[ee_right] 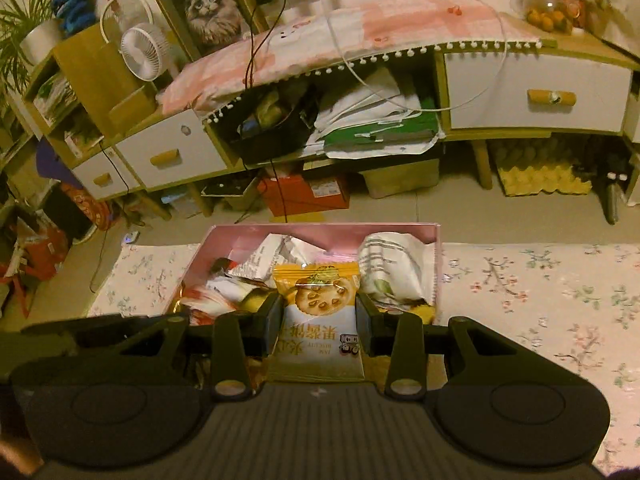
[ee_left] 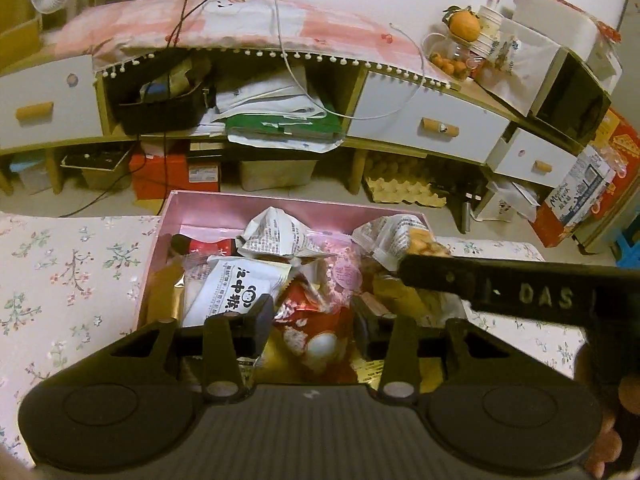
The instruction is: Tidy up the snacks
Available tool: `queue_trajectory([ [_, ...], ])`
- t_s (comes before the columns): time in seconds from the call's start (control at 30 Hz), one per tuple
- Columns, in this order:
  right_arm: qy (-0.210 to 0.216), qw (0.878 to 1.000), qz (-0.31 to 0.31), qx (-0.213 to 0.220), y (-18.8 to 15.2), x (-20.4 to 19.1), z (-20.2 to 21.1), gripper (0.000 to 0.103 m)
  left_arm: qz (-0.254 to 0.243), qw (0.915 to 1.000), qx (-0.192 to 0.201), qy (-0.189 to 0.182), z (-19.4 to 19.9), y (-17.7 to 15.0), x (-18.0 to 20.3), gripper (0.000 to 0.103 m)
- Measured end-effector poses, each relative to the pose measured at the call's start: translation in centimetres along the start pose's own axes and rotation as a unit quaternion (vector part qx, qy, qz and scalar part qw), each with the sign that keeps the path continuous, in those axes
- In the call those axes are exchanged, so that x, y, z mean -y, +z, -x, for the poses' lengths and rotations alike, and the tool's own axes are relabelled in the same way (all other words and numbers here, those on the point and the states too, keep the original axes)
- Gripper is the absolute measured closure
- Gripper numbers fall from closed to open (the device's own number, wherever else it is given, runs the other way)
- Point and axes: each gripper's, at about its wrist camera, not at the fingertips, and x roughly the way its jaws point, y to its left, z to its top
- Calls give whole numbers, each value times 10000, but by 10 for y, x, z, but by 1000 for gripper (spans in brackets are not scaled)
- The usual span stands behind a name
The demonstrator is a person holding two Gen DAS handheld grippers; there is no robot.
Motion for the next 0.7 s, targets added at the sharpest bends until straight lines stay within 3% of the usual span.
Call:
queue_trajectory([
  [0.13,240,9990,-364,39,1,5,-4,66,25,9998,154,-90,9,0,-4,44],
  [0.47,274,9988,-392,105,-8,0,17,64,336,9988,323,-156,41,1,-13,44],
  [0.7,152,9989,-428,88,-22,-6,48,61,437,9969,301,575,69,-18,-9,44],
])
